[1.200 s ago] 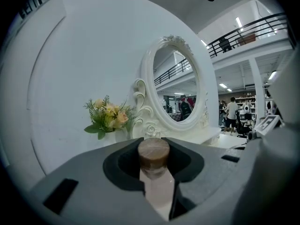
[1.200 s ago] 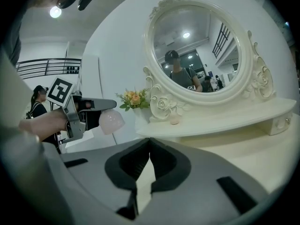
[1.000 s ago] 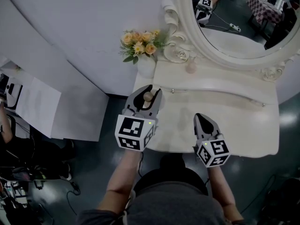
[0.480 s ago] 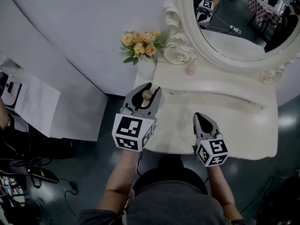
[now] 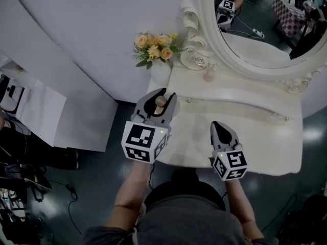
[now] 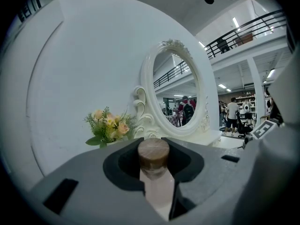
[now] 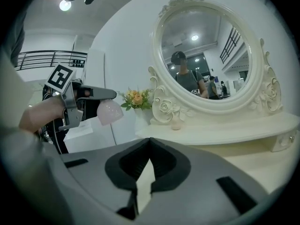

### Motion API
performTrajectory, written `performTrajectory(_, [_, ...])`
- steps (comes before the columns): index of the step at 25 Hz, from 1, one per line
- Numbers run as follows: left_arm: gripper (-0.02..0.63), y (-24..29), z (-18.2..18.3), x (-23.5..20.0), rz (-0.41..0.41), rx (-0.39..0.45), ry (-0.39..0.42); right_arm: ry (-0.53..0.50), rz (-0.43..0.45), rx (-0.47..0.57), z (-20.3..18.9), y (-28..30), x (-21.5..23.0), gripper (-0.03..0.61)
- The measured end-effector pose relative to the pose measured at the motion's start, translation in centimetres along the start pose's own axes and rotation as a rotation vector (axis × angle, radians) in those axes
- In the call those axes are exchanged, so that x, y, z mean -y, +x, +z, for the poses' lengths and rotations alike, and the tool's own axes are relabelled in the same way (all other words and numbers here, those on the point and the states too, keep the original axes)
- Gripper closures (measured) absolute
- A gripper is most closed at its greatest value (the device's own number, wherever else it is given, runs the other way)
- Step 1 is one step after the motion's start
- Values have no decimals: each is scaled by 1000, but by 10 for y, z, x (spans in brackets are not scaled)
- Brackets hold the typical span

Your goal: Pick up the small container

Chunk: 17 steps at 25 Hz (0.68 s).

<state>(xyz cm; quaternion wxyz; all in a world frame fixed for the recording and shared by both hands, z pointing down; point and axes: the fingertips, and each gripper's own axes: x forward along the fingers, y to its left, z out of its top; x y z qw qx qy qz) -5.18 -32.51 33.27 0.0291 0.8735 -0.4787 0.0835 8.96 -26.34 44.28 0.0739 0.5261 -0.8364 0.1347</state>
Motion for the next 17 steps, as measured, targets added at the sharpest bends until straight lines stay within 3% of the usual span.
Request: performTrajectory(17, [499,2,-9,-1,8,-18,-10,-37,16,1,5,5,-1,575])
